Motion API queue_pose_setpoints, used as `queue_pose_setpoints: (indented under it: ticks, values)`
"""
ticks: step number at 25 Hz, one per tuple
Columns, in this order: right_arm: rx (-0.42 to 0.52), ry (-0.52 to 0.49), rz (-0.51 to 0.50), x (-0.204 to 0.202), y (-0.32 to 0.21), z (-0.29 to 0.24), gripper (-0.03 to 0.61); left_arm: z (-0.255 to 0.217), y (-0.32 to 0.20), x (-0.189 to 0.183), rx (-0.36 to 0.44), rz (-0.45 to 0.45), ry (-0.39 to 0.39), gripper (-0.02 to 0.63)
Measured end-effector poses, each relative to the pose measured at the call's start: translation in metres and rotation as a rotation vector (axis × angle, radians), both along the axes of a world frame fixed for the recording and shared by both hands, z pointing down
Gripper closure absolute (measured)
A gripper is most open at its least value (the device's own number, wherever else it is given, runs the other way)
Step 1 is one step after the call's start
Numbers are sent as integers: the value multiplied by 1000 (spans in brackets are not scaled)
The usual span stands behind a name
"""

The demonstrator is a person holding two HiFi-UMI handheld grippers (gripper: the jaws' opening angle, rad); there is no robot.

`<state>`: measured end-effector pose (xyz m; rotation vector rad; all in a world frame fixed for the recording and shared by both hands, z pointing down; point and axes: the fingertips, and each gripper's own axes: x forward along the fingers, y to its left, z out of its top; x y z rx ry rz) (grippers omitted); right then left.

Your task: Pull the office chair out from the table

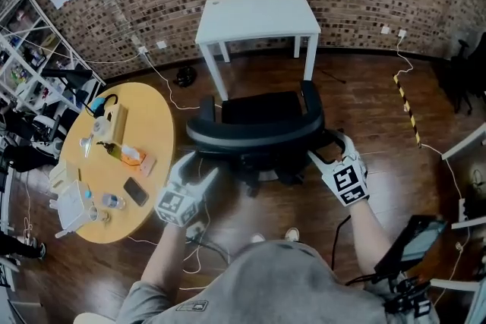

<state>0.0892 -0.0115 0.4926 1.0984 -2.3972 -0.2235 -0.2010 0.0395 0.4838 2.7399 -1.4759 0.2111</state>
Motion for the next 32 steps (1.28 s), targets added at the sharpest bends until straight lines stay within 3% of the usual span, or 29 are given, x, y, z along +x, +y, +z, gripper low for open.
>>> queue_pose_setpoints:
  ticks: [2,4,6,11,14,21,24,28,32]
  values:
    - [-16,-85,22,1,8,-5,303,0,12,8,-12,8,76,339]
    - [-32,-179,21,0,19,-11,421,4,23,17,-31,20,140,370]
    - [-48,-273,11,-5,31,-18,494,5,30,29,-49,38,192,411]
    - [-105,-450,3,-23,64,-30,561,-5,44,56,-118,100,297,536]
    - [-141,-508,-17,-39,84,-37,563,-17,52,67,-113,142,338,611]
    - [-182,-514,-118,-80,126,-47,564,-33,85,107,-131,273,354,612]
    - [-188,-521,-171,-92,140,-50,565,-42,98,119,-120,274,367,612]
    - [-177,-552,-208,-99,149,-56,565,-44,106,125,-92,234,312,612]
    - [-176,-548,-237,-102,154,-61,565,-54,105,135,-72,212,314,612]
